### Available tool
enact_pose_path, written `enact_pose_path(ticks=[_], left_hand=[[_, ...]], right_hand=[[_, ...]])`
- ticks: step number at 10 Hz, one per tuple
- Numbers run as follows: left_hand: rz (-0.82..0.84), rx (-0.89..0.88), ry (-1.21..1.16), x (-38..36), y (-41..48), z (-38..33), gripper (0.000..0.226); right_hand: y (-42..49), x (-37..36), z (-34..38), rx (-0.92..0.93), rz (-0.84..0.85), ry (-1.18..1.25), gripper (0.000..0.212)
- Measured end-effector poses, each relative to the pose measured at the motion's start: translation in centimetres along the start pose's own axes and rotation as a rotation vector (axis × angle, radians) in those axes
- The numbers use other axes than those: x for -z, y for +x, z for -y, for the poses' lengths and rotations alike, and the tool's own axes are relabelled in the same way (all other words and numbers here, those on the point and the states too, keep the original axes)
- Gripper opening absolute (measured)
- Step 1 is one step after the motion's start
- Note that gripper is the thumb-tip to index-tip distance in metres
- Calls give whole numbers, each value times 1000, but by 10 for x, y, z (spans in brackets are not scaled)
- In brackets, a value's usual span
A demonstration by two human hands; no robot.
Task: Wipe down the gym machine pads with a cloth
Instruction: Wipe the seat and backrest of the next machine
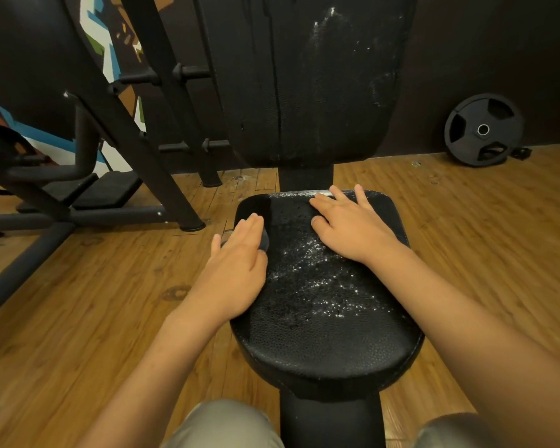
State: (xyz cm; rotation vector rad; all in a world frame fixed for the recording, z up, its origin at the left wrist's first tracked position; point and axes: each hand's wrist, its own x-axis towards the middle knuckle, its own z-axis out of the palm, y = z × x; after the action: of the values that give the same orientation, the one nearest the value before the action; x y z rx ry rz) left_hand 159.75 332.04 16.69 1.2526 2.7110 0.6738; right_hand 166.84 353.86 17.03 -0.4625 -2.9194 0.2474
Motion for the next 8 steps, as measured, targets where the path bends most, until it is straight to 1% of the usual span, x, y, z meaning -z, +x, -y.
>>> enact_pose_path(ticks=[1, 2, 3, 5, 7, 8], left_hand=[[26, 5, 35, 4, 7, 1, 58], [89, 26, 67, 10, 31, -2, 58], [98, 33, 38, 9, 32, -3, 59], [2, 18, -2, 0, -22, -7, 61], [85, 46, 61, 9, 10, -5, 60], [28, 39, 20, 4, 0, -8, 61]], right_hand=[[0, 0, -2, -2, 1, -7, 54], [0, -1, -1, -1, 4, -4, 55], [0, -1, -1, -5, 2, -5, 55], [1, -1, -2, 0, -1, -4, 55], [1, -1, -2, -1, 3, -11, 55], [0, 0, -1, -3, 2, -13, 55]])
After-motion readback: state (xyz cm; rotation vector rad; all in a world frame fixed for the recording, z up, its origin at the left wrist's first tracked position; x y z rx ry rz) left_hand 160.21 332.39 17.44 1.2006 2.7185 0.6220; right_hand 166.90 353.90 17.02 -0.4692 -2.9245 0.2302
